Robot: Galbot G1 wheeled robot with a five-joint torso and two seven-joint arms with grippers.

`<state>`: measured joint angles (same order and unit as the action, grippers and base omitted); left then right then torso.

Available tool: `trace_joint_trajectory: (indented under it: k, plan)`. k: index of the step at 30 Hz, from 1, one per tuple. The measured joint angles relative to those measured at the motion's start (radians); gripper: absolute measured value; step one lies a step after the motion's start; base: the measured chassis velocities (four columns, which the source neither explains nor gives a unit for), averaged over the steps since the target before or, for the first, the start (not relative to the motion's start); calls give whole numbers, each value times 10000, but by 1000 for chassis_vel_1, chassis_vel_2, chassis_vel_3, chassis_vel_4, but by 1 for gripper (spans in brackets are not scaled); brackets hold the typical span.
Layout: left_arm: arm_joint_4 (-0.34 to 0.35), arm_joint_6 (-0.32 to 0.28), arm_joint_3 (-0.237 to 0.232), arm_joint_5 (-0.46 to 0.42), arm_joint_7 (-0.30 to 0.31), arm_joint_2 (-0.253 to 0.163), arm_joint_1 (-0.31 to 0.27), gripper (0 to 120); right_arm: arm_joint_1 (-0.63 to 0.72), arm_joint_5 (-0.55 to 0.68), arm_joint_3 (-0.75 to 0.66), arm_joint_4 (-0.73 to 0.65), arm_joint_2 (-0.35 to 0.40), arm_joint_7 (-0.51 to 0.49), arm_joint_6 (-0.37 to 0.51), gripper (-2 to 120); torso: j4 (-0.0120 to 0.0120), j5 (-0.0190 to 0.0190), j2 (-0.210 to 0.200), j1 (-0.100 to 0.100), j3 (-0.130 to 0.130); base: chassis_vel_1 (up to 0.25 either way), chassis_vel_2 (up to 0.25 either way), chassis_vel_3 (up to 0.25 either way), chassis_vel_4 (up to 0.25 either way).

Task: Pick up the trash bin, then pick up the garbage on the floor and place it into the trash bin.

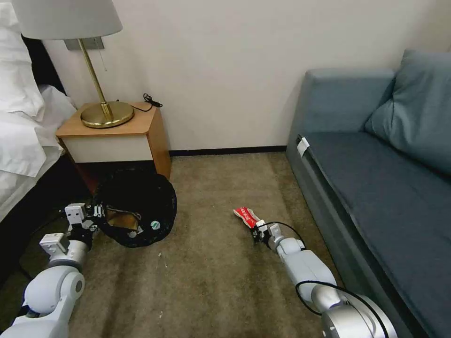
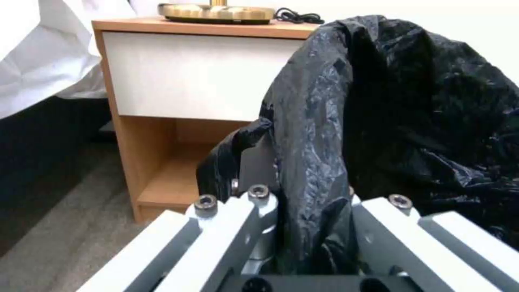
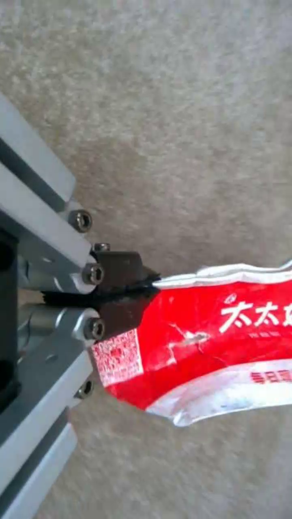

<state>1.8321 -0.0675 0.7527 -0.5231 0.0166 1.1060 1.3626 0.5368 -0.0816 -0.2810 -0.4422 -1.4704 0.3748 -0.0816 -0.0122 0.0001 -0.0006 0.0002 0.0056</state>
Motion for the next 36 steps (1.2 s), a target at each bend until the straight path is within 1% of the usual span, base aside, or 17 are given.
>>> trace_joint_trajectory:
  k: [1, 3, 6, 8, 12, 14, 17, 18, 19, 20, 22, 25, 26, 28, 29, 31, 36]
  plan:
    - [-13, 0, -10, -8, 0, 8, -33, 4, 123, 232, 150, -430, 128, 46, 52, 0, 0, -1, 0, 0, 0, 0, 0, 0, 0]
    - [-18, 0, -11, -9, 0, 8, -37, 4, 139, 263, 168, -483, 145, 50, 60, 0, 0, -1, 0, 0, 0, 0, 0, 0, 0]
    - [-76, 0, -17, -14, -1, 23, -90, 4, 342, 584, 369, -1157, 323, 91, 158, 0, -1, 0, 0, 0, 0, 0, 0, 0, 0]
    - [-86, 1, -18, -15, -2, 26, -97, 4, 360, 606, 386, -1225, 338, 94, 168, 0, -1, 0, 0, 0, 0, 0, 0, 0, 0]
    - [-167, 6, -22, -16, -1, 51, -145, 4, 534, 777, 550, -1886, 491, 143, 253, 0, 1, 0, 0, 0, 0, 0, 0, 0, 0]
    - [-298, 47, -42, -17, -18, 112, -226, 4, 796, 1121, 818, -3020, 754, 246, 388, 0, 1, 0, 1, 0, 0, 0, 0, 0, 0]
    - [-335, 57, -50, -15, -24, 131, -260, 4, 865, 1242, 895, -3413, 847, 281, 432, 0, 1, 0, 0, 0, 0, 0, 0, 0, 0]
    - [-406, 89, -70, -5, -39, 168, -324, 4, 940, 1423, 1021, -3992, 969, 321, 495, 0, 0, -1, 0, 0, 0, 0, 0, 0, 0]
    - [-564, 143, -112, 18, -64, 256, -456, 4, 1008, 1955, 1351, -5019, 1171, 375, 777, 0, 1, -1, 0, 0, -1, 0, 0, 0, 0]
    - [-564, 143, -112, 18, -64, 256, -456, 4, 1008, 1955, 1351, -5019, 1171, 375, 777, 0, 1, -1, 0, 0, -1, 0, 0, 0, 0]
    - [-733, 196, -169, 75, -104, 368, -581, 4, 1010, 2555, 1630, -6037, 1305, 409, 1145, 0, 1, -2, 0, 0, -1, 0, 0, 0, 0]
    - [-733, 196, -169, 75, -104, 368, -581, 4, 1010, 2555, 1630, -6037, 1305, 409, 1145, 0, 1, -2, 0, 0, -1, 0, 0, 0, 0]
    - [-928, 257, -217, 127, -167, 556, -755, 4, 938, 3411, 2042, -7410, 1423, 403, 1569, 0, 0, -2, 1, 0, -1, 0, 0, 0, 0]
    - [-1130, 313, -252, 174, -193, 696, -918, 4, 859, 3961, 2411, -8364, 1457, 432, 1856, 0, 2, -2, 0, 0, -1, 0, 0, 0, 0]
    - [-1130, 313, -252, 174, -193, 696, -918, 4, 859, 3961, 2411, -8364, 1457, 432, 1856, 0, 2, -2, 0, 0, -1, 0, 0, 0, 0]
    - [-1264, 337, -294, 185, -198, 788, -1063, 4, 797, 4593, 2767, -9074, 1449, 512, 2102, 0, 2, -2, 0, 0, -1, 0, 0, 0, 0]
    - [-1479, 356, -366, 200, -228, 916, -1303, 4, 710, 5301, 3303, -9754, 1308, 759, 2326, 0, 1, -3, 0, 0, -1, 0, 0, 0, 0]
